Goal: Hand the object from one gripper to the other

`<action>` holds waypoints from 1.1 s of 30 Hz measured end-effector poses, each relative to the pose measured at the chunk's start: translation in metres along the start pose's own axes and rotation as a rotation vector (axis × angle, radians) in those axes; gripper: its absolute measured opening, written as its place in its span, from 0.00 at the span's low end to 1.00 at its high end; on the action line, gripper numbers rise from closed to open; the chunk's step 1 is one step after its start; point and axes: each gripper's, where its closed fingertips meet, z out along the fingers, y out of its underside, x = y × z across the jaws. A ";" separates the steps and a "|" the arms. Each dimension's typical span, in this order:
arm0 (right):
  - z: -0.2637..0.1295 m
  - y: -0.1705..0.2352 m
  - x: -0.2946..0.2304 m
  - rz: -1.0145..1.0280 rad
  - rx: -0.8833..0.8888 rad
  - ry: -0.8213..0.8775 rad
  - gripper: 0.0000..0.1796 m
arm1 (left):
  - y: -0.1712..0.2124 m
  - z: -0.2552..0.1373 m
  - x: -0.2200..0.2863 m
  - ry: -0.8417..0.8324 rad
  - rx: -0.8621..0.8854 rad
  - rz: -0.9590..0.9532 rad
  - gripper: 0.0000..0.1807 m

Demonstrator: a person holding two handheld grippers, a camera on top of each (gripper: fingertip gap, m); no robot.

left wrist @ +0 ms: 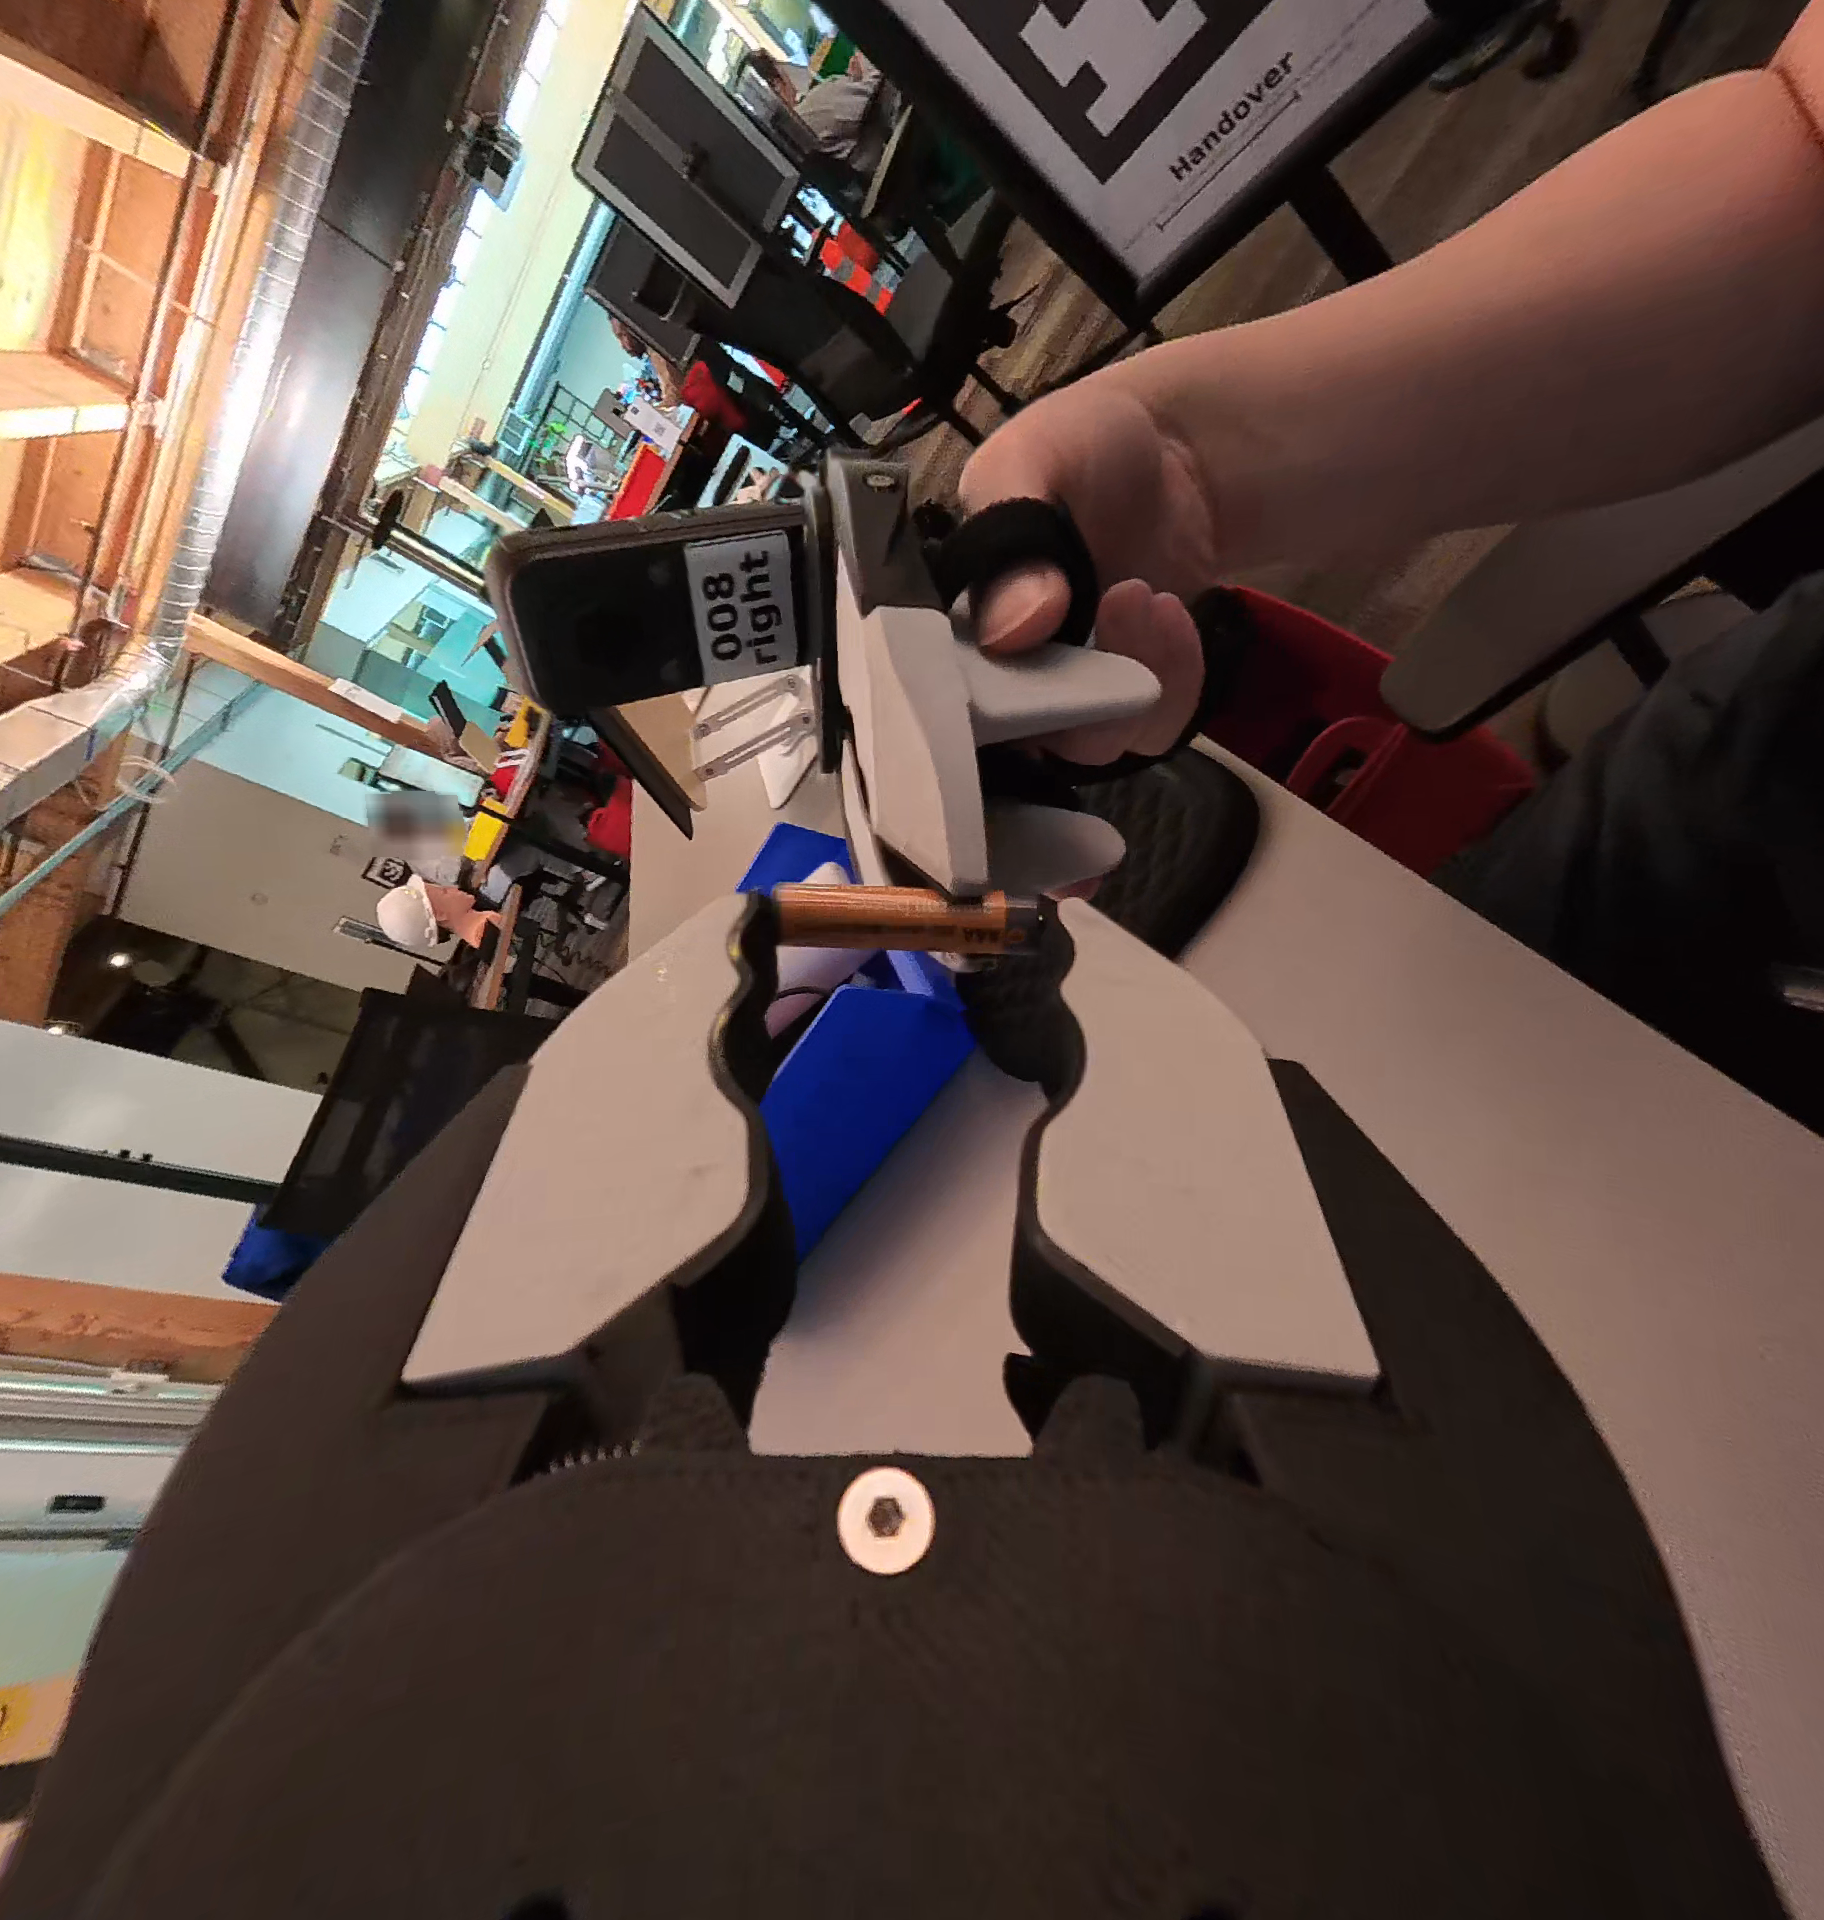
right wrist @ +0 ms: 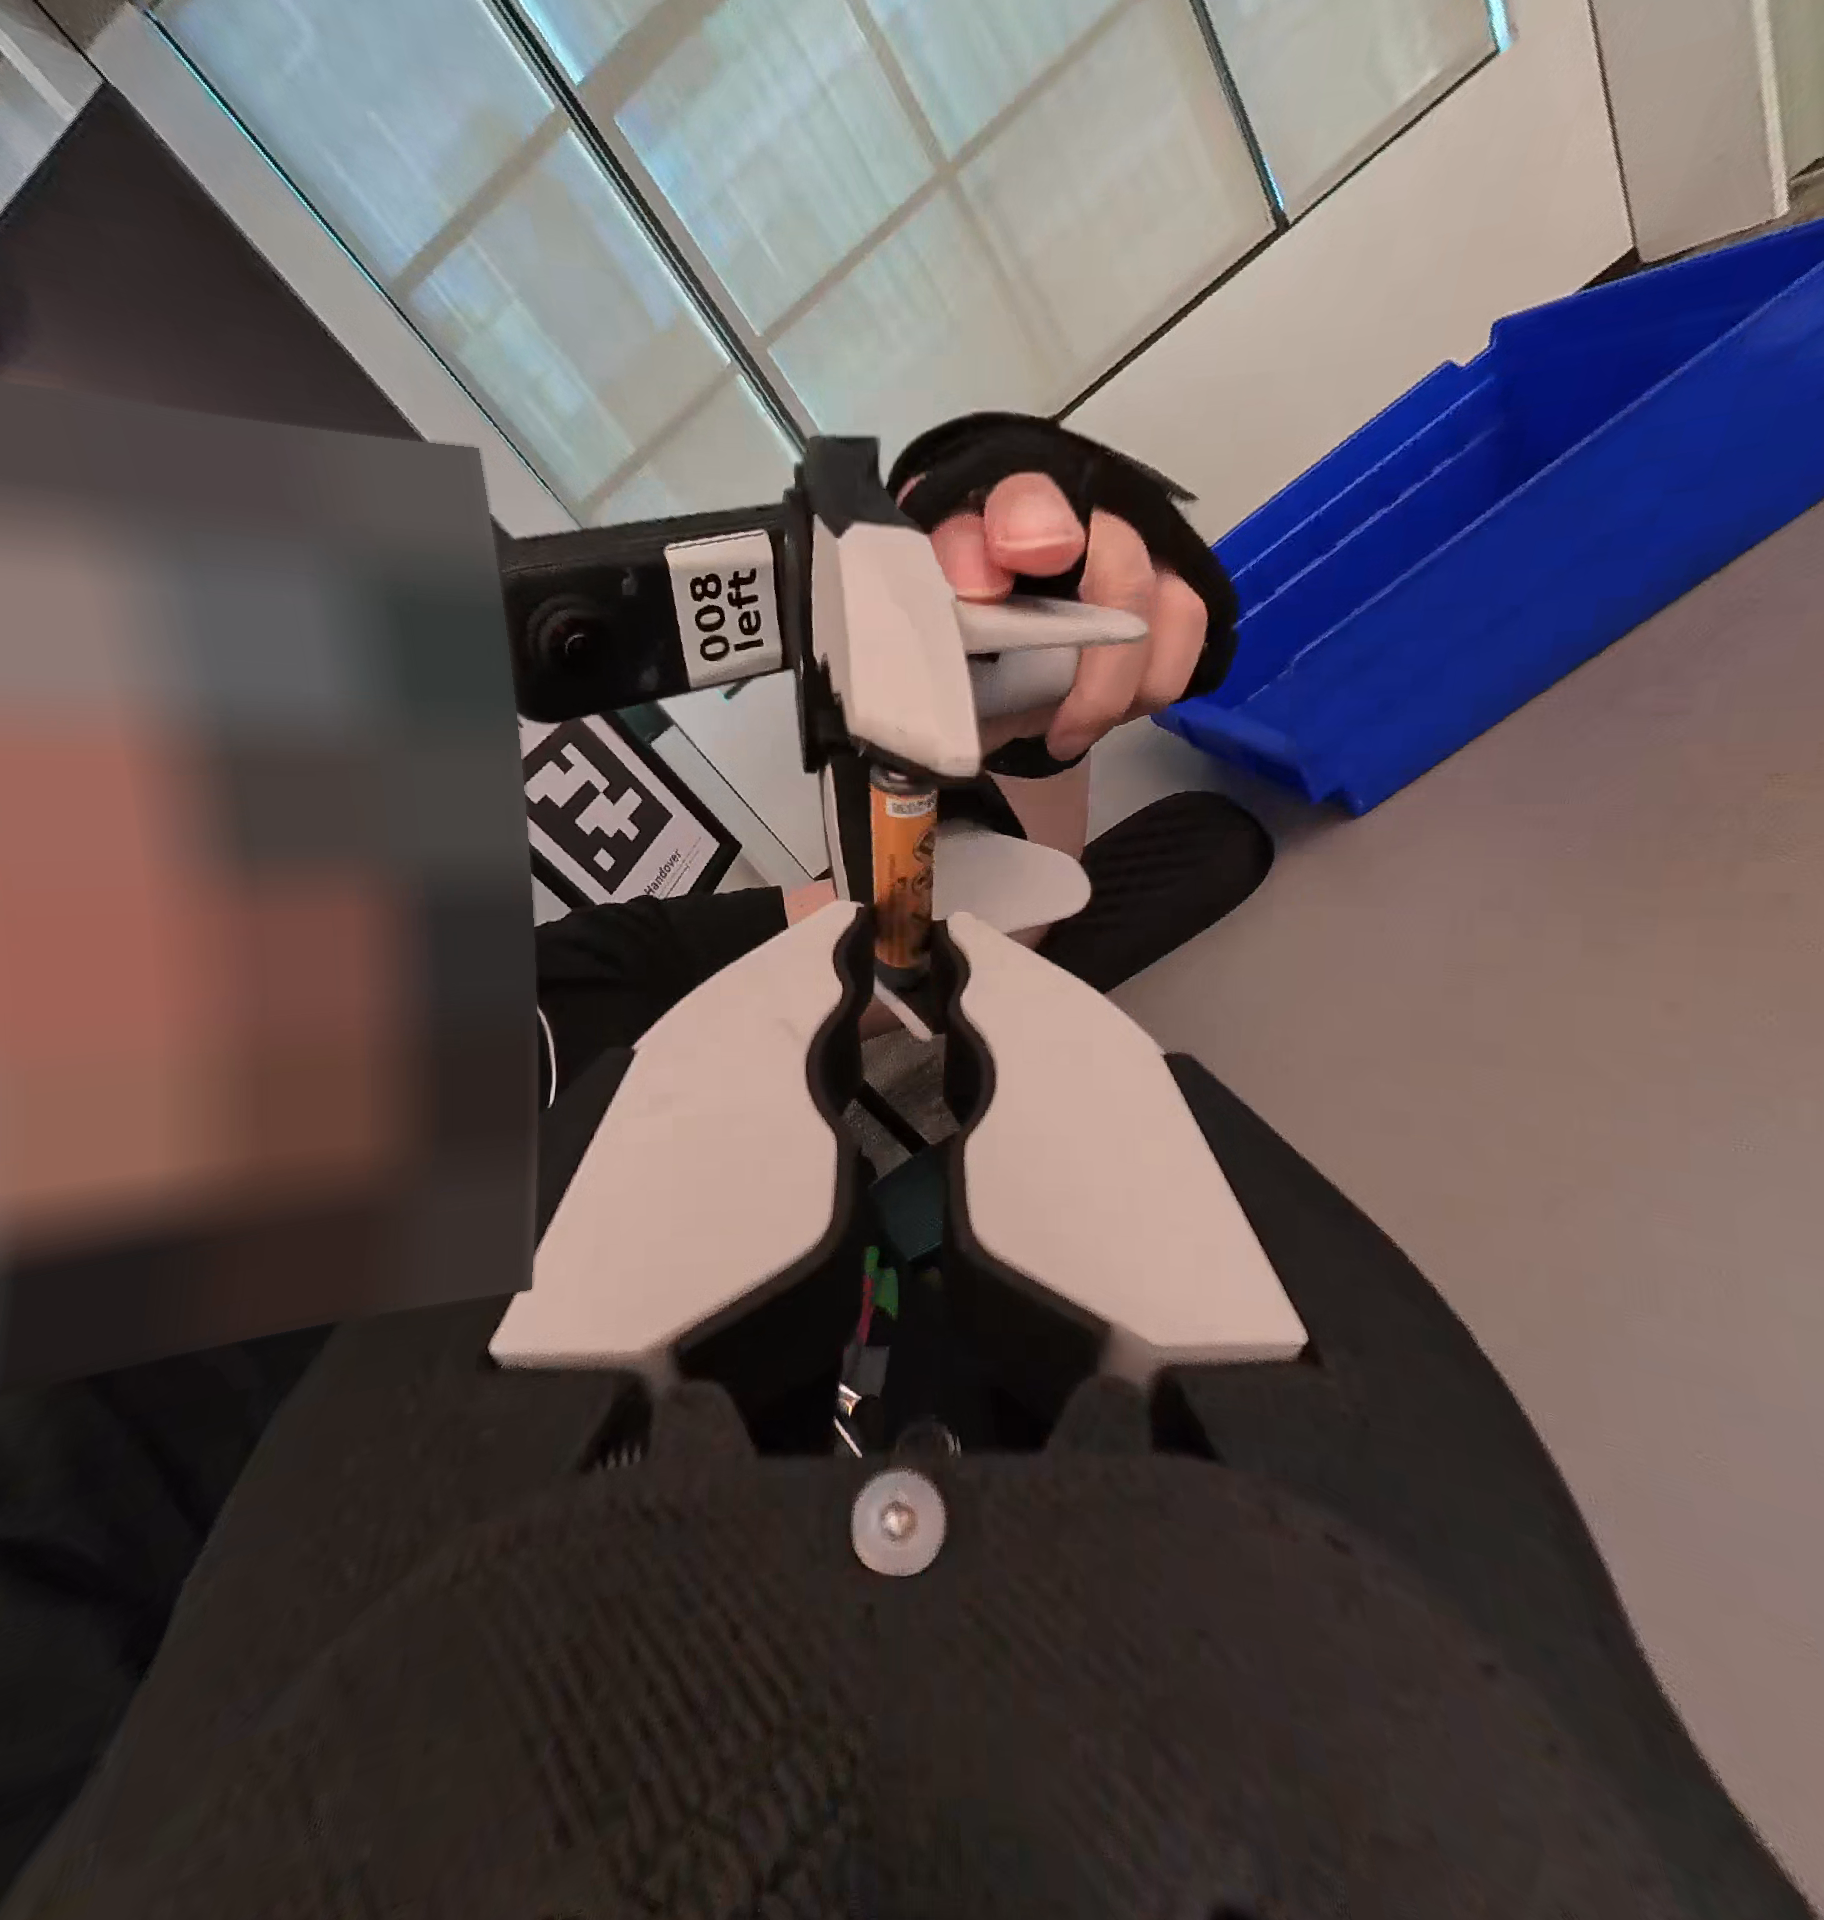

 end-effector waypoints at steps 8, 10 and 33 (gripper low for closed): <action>-0.006 -0.025 -0.012 -0.343 0.131 0.096 0.25 | -0.008 -0.014 -0.039 -0.090 0.071 -0.283 0.26; -0.010 -0.034 -0.012 -0.644 0.154 0.259 0.26 | -0.011 -0.021 -0.045 -0.030 0.127 -0.476 0.27; -0.002 -0.040 -0.014 -1.495 0.032 0.793 0.06 | -0.028 -0.024 -0.007 0.470 0.180 -0.955 0.31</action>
